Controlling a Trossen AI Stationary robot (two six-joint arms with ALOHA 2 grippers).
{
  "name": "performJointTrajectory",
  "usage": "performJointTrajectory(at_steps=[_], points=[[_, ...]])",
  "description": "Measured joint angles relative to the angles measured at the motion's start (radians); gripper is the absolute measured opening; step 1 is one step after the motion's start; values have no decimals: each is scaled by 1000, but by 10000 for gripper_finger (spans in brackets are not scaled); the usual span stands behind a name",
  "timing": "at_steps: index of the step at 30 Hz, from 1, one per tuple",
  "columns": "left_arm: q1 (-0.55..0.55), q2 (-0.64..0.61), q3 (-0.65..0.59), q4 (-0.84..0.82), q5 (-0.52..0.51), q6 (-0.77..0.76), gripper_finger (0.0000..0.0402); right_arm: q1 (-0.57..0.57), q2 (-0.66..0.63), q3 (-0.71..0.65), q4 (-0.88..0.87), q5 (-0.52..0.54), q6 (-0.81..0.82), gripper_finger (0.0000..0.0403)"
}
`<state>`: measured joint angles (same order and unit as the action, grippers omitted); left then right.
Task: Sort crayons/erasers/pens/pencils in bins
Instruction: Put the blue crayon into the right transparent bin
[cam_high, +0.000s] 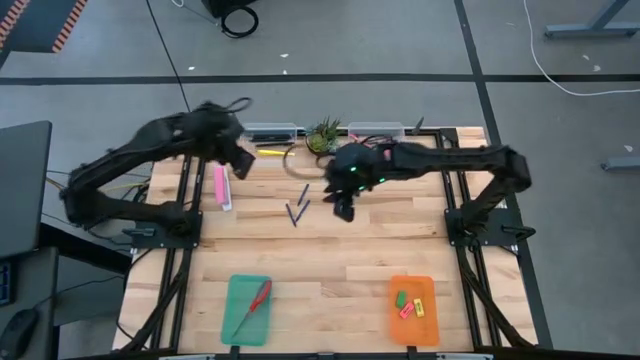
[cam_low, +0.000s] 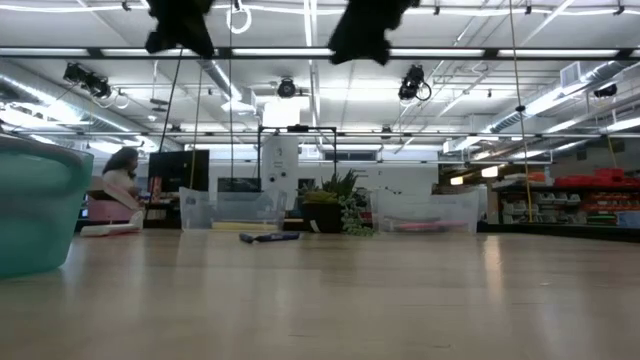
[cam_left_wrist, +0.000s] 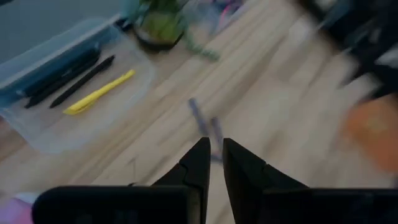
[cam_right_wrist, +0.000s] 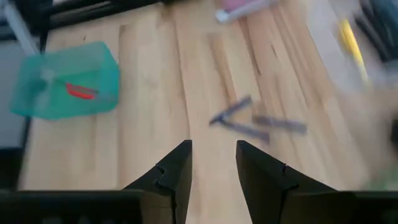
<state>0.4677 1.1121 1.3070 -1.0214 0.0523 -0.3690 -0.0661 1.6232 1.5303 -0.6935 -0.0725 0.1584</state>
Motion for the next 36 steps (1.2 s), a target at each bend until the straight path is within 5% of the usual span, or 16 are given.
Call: performJointTrajectory(at_steps=[7,19,26,36], points=[[-71,-188,11,-7,3,-147,49,-25,168,37,250,0,-270,131],[-166,-264,10,-66,-30,-165,52,-112,503,366,-30,-108,-473,132],[-235,-262,10,-99,-30,-169,53,-95,584,378,-101,-131,-542,138],[-278,-262,10,-102,-74,-200,60,-94,688,376,-97,-131,-632,209]])
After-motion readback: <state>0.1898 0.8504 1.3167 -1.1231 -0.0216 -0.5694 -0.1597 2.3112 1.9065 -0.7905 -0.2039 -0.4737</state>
